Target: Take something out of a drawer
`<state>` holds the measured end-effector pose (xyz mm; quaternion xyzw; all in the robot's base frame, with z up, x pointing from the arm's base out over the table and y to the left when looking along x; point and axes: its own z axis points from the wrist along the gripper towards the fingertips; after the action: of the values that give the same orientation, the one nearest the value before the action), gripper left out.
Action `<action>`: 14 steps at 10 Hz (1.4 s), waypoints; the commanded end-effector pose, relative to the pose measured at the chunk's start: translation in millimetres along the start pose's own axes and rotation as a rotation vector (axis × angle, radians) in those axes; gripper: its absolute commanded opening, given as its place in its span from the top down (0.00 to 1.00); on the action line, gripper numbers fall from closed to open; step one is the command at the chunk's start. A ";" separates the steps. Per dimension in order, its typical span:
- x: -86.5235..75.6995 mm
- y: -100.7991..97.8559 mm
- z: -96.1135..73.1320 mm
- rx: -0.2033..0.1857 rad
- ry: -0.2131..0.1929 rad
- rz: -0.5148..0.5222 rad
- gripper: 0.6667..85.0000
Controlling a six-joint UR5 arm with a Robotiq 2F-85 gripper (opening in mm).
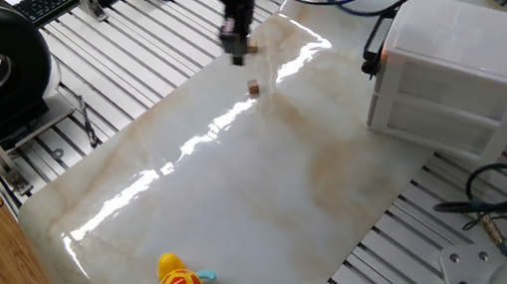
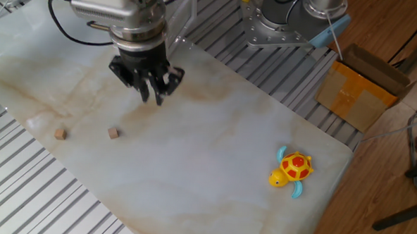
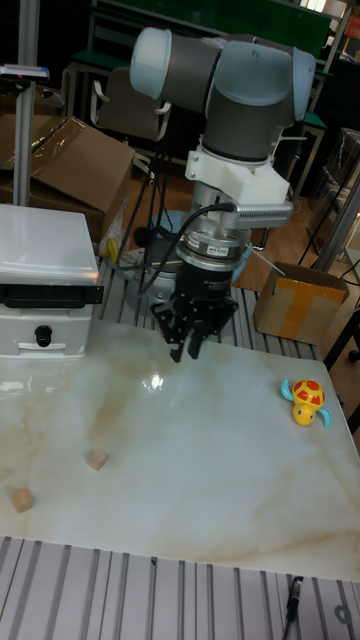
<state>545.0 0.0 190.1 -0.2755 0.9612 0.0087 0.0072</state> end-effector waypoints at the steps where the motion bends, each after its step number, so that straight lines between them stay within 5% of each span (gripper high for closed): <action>1: 32.9 -14.3 1.3 -0.009 0.024 -0.160 0.60; 3: 13.1 -3.7 0.7 -0.044 -0.056 -0.158 0.48; 5: 13.1 -16.7 1.0 0.005 -0.052 -0.100 0.53; 6: 18.3 -30.6 3.4 0.061 -0.028 -0.157 0.53; 7: 33.2 -52.9 4.9 0.105 0.011 -0.236 0.53; 9: 77.7 -104.9 -6.1 0.119 0.082 -0.402 0.53; 12: 71.2 -94.9 -6.1 0.074 0.040 -0.469 0.51; 14: 59.1 -91.4 -7.1 0.085 0.050 -0.463 0.53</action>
<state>536.4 -111.9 191.9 -0.4727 0.8802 -0.0424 -0.0066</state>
